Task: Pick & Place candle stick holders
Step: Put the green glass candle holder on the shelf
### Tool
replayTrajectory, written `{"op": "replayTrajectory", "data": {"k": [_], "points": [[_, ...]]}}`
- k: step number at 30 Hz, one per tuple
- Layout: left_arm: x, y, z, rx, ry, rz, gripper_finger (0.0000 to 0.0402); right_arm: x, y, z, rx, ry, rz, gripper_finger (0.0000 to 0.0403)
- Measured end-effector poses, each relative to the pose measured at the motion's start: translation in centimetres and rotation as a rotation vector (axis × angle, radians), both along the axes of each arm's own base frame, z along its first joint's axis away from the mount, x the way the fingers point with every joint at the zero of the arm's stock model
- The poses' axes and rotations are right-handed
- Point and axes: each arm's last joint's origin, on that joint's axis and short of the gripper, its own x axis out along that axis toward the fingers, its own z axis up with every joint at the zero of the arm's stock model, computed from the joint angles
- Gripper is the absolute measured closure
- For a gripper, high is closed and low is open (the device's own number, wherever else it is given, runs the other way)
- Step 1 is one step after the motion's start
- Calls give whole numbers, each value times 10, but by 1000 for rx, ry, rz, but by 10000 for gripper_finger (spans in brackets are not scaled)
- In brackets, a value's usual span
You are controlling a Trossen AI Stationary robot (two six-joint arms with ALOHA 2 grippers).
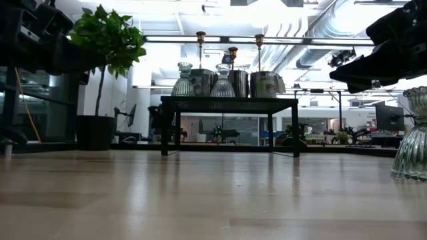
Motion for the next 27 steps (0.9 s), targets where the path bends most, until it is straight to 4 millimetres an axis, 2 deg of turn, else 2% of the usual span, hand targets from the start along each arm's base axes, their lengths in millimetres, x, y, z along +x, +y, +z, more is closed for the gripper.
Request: {"op": "replayTrajectory", "data": {"k": [5,27], "points": [[-3,0,6,-35,62,14,402,0,0,0,0,0,0,304],[-4,1,9,-25,55,26,402,0,0,0,0,0,0,304]]}}
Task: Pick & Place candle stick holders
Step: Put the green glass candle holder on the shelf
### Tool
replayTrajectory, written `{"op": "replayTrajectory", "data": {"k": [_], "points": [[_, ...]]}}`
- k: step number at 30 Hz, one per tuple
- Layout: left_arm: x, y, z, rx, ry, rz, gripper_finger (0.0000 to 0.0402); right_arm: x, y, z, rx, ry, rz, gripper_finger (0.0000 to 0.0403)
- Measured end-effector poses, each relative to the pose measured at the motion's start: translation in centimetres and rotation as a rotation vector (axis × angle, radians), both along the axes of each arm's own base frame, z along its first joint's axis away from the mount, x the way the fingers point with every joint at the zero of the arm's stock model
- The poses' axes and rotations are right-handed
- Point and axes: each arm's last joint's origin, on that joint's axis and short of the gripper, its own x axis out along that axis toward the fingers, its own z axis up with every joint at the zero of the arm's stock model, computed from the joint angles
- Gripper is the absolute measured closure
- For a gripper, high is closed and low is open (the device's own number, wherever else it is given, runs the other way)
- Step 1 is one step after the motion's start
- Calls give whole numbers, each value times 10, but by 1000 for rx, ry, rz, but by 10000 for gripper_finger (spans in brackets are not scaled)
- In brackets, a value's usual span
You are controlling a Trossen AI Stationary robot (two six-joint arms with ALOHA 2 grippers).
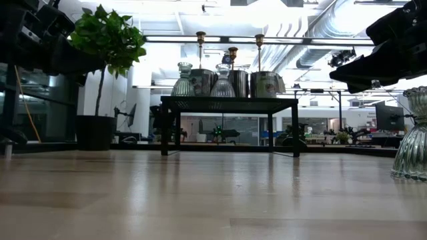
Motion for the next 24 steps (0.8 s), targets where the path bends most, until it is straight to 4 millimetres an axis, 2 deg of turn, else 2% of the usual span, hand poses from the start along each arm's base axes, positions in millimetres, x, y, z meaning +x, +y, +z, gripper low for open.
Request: {"op": "replayTrajectory", "data": {"k": [9,19,24], "points": [[0,0,0,0,-2,0,402,0,0,2,17,-24,-18,304],[0,0,1,0,-3,-1,402,0,5,0,282,21,133,304],[0,0,1,0,-3,-1,402,-2,5,-8,385,117,110,304]]}}
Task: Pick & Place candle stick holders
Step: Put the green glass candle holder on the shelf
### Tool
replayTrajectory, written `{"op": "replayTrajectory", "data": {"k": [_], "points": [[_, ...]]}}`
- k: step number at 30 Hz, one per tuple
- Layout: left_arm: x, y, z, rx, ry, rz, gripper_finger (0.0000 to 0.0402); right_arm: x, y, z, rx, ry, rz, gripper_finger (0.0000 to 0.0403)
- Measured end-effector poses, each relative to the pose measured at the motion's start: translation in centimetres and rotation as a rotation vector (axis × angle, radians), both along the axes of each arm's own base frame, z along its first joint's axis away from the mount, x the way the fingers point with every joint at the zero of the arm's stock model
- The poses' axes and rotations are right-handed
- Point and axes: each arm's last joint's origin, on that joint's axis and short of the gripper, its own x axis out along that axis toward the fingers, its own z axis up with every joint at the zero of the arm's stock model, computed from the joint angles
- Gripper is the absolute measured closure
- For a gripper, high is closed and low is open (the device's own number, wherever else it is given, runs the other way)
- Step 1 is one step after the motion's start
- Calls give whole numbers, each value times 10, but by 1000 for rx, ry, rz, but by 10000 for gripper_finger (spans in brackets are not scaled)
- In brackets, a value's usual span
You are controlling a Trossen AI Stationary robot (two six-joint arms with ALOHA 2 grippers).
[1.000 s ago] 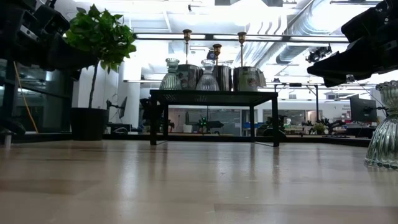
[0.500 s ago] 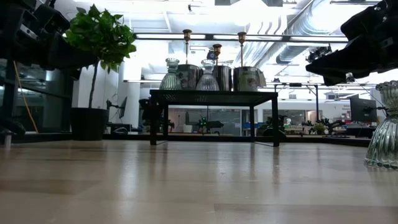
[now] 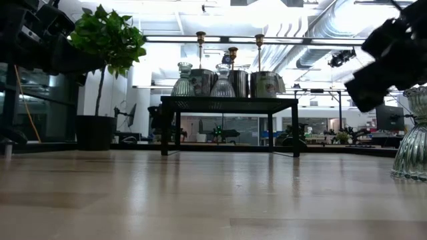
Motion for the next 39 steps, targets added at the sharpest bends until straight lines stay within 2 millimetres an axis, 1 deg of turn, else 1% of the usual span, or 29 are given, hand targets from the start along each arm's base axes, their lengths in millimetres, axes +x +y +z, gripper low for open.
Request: {"op": "replayTrajectory", "data": {"k": [3,8,11,15,21,26,28,31,35,39], "points": [[0,0,0,0,0,0,402,-2,0,-6,76,80,-19,304],[0,0,0,0,0,0,402,-3,6,-7,175,128,-32,307],[0,0,0,0,0,0,402,-5,12,-7,228,198,-6,319],[0,0,0,0,0,0,402,-9,21,-9,303,328,22,343],[0,0,0,0,0,0,402,-14,37,-15,334,475,173,380],[0,0,0,0,0,0,402,-19,50,-23,289,579,281,386],[0,0,0,0,0,0,402,-21,54,-26,264,613,307,377],[0,0,0,0,0,0,402,-22,58,-30,235,655,326,348],[0,0,0,0,-1,0,402,-20,59,-36,186,654,265,287],[0,0,0,0,-1,0,402,-15,60,-36,73,563,261,219]]}}
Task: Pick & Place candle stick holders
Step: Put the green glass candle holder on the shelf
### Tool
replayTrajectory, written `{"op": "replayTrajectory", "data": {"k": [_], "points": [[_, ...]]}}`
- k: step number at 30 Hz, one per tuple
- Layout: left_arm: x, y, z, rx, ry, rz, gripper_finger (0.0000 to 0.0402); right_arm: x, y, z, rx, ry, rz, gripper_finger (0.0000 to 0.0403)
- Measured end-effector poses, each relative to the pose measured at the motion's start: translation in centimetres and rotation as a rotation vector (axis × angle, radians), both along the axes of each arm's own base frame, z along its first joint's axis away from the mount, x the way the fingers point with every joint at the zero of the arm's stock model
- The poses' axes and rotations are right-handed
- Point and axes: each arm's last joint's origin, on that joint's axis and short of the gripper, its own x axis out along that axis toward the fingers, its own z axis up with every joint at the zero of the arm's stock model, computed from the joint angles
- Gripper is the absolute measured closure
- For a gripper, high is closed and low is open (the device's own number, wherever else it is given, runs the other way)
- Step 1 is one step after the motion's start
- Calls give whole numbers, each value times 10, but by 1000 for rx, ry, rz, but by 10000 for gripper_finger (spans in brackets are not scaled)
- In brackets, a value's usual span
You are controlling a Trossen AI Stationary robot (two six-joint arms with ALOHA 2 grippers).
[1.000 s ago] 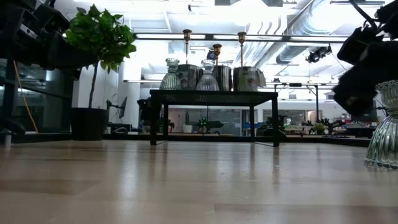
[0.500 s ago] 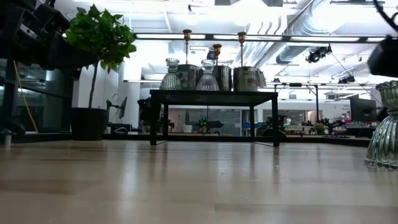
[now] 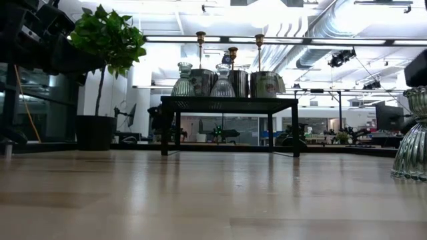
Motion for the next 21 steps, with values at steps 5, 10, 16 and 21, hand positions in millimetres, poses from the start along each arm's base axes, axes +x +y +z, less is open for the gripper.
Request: {"op": "replayTrajectory", "data": {"k": [5,10,16,21], "points": [[0,0,0,0,0,0,402,5,3,1,-33,-61,32,162],[0,0,0,0,0,0,402,11,7,4,-42,-136,44,147],[0,0,0,0,0,0,402,16,10,3,-75,-186,47,148],[0,0,0,0,0,0,402,22,14,5,-66,-234,29,148]]}}
